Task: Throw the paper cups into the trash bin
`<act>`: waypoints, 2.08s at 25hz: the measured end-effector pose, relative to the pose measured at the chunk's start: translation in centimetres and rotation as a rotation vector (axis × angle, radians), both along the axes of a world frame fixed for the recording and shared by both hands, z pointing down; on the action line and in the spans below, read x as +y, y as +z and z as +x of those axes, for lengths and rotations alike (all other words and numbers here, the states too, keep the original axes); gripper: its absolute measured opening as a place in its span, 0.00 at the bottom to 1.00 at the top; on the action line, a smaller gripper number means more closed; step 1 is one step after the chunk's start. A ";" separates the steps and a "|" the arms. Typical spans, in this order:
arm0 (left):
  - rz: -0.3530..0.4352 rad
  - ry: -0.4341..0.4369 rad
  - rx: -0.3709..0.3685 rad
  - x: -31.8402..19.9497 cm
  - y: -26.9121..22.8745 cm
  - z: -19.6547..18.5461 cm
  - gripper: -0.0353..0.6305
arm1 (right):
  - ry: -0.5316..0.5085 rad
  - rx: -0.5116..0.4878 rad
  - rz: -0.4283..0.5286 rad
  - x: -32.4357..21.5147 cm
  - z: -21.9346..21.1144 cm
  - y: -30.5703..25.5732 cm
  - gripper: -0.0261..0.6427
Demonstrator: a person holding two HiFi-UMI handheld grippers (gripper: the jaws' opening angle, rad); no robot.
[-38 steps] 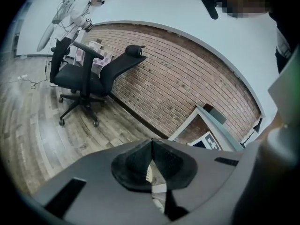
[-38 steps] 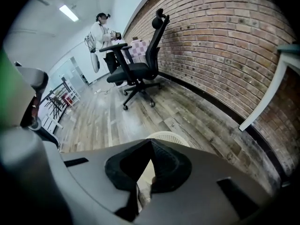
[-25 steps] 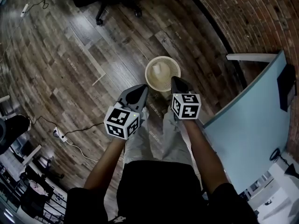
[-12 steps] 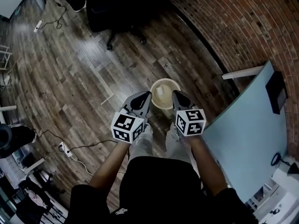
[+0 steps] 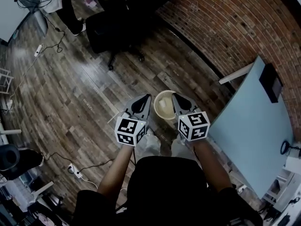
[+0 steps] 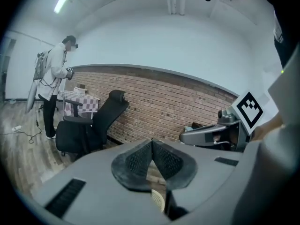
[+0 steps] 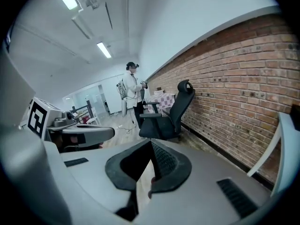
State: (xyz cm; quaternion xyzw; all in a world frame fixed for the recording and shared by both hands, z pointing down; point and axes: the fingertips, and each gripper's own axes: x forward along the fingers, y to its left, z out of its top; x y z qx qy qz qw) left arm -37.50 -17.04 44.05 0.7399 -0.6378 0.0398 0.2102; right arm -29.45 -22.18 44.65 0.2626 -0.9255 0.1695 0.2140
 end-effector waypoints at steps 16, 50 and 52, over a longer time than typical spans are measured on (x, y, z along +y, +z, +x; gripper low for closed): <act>0.084 -0.029 0.053 0.7 -3.7 -0.7 0.06 | -0.038 -0.035 0.071 2.9 -0.6 -4.4 0.04; 0.171 0.102 -0.066 16.2 -11.2 19.2 0.06 | 0.017 -0.201 0.204 18.0 16.4 -12.1 0.04; 0.174 0.108 -0.069 17.1 -11.3 20.0 0.06 | 0.021 -0.208 0.207 18.8 17.1 -12.2 0.04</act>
